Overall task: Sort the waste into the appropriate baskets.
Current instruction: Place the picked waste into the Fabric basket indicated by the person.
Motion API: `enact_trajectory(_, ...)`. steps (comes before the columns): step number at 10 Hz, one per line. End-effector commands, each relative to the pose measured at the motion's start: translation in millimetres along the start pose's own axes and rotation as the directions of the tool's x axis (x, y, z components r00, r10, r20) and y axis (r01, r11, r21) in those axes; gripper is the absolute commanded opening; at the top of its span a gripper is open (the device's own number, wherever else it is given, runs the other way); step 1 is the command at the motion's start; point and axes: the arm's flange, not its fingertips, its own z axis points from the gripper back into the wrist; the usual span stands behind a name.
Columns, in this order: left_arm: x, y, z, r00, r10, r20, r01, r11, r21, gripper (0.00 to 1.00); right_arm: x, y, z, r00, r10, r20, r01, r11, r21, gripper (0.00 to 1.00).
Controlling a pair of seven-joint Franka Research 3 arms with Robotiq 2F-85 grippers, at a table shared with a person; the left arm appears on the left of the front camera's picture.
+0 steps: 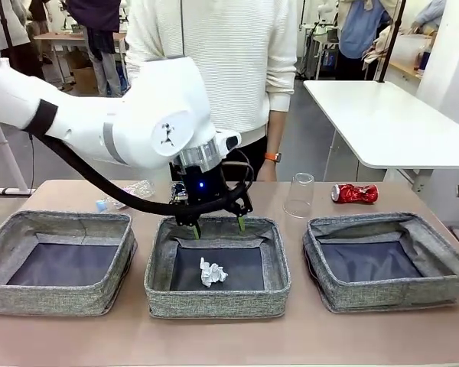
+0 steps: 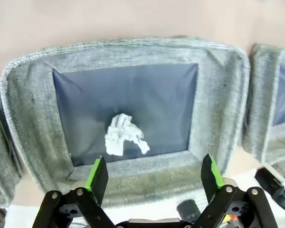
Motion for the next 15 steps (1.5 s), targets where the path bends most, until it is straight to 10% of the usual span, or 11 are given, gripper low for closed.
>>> enact_trajectory(1,-14,39,65,0.993,-0.098,-0.071,0.086,0.983,-0.163,1.00,2,0,-1,1.000,0.023,0.016,-0.023,1.000,0.015,1.00)
enact_trajectory(5,-56,248,208,0.968,-0.249,-0.036,0.177,0.776,-0.605,1.00,2,0,-1,1.000,0.023,0.016,-0.023,1.000,0.015,1.00)
enact_trajectory(10,-71,424,172,0.995,0.054,0.083,0.048,0.462,-0.886,1.00,2,0,-1,1.000,0.023,0.016,-0.023,1.000,0.015,1.00)
enact_trajectory(11,-68,435,156,0.989,0.149,-0.006,-0.068,0.415,-0.907,1.00,2,0,-1,1.000,0.023,0.016,-0.023,1.000,0.015,1.00)
enact_trajectory(12,-88,430,189,0.999,-0.007,0.043,0.041,0.534,-0.845,1.00,2,0,-1,1.000,0.023,0.016,-0.023,1.000,0.015,1.00)
enact_trajectory(15,-88,430,189,0.999,-0.007,0.043,0.041,0.534,-0.845,1.00,2,0,-1,1.000,0.023,0.016,-0.023,1.000,0.015,1.00)
